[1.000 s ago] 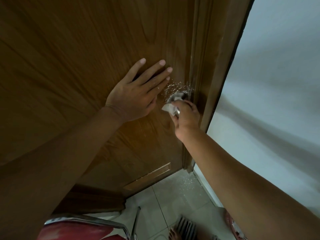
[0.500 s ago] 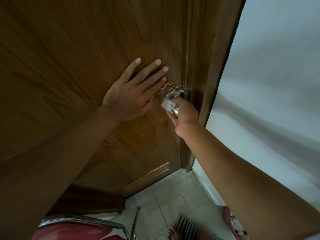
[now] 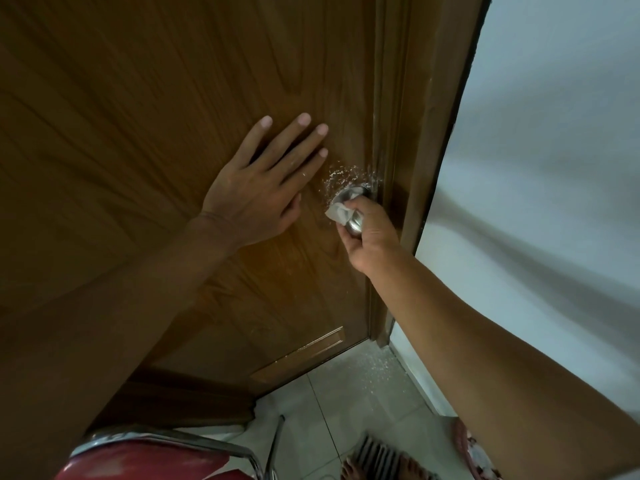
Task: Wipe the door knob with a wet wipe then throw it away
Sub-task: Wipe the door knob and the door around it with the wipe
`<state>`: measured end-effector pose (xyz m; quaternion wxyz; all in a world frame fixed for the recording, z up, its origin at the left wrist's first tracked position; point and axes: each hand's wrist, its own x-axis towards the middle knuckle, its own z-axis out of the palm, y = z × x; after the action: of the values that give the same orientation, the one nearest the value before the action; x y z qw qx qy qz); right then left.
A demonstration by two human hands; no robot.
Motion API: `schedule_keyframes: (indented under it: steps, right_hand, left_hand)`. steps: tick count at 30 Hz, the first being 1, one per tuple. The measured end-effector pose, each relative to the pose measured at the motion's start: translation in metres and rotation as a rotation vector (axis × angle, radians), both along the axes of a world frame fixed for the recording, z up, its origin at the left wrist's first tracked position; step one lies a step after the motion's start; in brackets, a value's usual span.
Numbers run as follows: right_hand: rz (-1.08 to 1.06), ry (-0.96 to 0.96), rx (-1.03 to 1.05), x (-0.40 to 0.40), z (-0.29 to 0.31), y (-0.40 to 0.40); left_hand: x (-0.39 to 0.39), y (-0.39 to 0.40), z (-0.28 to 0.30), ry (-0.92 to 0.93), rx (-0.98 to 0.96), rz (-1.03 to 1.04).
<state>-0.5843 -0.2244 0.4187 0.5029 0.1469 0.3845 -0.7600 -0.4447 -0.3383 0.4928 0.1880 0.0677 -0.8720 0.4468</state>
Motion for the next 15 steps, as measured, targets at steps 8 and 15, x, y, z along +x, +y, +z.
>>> schedule_keyframes:
  steps: [8, 15]
  right_hand:
    - [0.018, 1.425, 0.408, 0.005, -0.025, -0.001]
    - [-0.036, 0.726, 0.282, 0.007, -0.016, -0.006]
  left_hand:
    - [-0.002, 0.0, -0.001, 0.007, -0.038, -0.002]
    - [-0.001, -0.001, -0.001, 0.007, -0.044, 0.004]
